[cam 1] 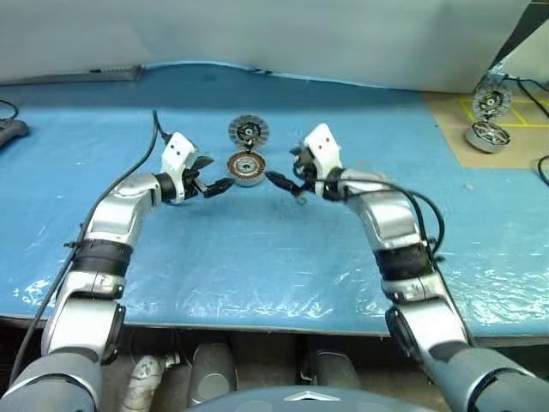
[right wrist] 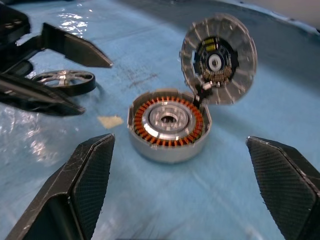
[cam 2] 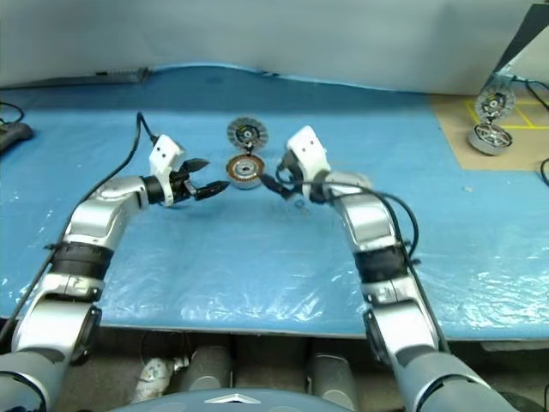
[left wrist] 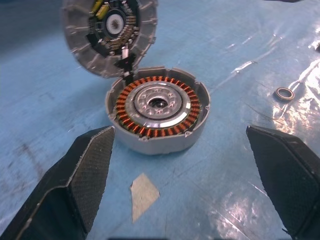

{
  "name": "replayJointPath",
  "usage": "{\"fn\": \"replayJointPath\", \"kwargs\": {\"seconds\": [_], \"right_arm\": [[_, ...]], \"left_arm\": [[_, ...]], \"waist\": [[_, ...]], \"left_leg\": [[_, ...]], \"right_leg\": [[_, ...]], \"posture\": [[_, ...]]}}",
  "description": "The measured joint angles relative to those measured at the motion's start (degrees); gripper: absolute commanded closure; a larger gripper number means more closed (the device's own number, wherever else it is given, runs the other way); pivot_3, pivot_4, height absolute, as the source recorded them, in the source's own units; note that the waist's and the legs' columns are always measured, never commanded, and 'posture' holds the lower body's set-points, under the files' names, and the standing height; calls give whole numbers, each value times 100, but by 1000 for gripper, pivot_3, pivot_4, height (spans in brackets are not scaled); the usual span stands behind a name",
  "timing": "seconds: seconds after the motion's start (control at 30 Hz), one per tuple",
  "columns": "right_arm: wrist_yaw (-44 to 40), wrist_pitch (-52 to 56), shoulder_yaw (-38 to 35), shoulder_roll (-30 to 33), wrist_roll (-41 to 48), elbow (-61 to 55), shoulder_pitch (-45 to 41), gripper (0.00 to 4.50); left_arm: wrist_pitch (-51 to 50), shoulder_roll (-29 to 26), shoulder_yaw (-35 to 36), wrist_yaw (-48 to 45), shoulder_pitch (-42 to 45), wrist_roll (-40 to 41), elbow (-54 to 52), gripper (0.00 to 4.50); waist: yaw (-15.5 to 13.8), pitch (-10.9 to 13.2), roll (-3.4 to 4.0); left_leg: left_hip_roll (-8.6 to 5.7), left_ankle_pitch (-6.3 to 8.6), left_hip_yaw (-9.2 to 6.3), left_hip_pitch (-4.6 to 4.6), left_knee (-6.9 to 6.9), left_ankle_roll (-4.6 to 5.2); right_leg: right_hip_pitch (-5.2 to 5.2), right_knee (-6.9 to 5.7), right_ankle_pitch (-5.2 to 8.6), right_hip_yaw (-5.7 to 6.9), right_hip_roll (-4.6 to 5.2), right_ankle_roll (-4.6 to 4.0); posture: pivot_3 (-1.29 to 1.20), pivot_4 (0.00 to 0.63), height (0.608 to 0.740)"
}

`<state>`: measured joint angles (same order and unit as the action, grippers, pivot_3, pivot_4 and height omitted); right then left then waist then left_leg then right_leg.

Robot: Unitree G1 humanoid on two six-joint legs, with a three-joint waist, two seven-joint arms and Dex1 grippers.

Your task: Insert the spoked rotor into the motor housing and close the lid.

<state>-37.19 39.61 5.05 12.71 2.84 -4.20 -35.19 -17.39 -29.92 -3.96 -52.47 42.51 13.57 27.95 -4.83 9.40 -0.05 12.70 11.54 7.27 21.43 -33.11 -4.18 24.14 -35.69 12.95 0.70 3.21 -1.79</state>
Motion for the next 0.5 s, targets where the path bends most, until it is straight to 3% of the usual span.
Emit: {"fn": "replayJointPath", "kwargs": {"seconds": [0.1, 0.17, 0.33, 0.5], "right_arm": [[370, 83, -210, -57, 152, -1596, 1144, 11], [629, -93, -174, -156, 153, -2074, 1813, 11], [1142, -958, -159, -392, 139, -2460, 3096, 11], [1473, -1688, -189, -477, 131, -2211, 3888, 11]], "left_arm": [[584, 17, -278, -645, 1018, -385, 1471, 0], [989, -14, -361, -988, 1568, -619, 2258, 0], [1817, 82, -619, -1664, 2357, -1205, 3737, 0], [2372, 296, -765, -1820, 2671, -1719, 4454, 0]], "waist": [[-50, 0, -2], [-43, 1, -2], [-70, 1, -2], [-71, 2, -4]], "left_leg": [[-2, 0, -5, -29, 16, -23], [-14, 1, -2, -43, 20, -27], [-25, 0, -3, -44, 26, -28], [-43, 0, -8, -35, 29, -27]], "right_leg": [[-12, 2, -2, -10, -3, 5], [-14, 4, -3, -24, 0, 7], [-22, 15, -5, -28, 10, 13], [-26, 31, -13, -28, 23, 27]], "posture": [[0, 150, 740], [0, 150, 740], [0, 150, 740], [0, 150, 740]]}}
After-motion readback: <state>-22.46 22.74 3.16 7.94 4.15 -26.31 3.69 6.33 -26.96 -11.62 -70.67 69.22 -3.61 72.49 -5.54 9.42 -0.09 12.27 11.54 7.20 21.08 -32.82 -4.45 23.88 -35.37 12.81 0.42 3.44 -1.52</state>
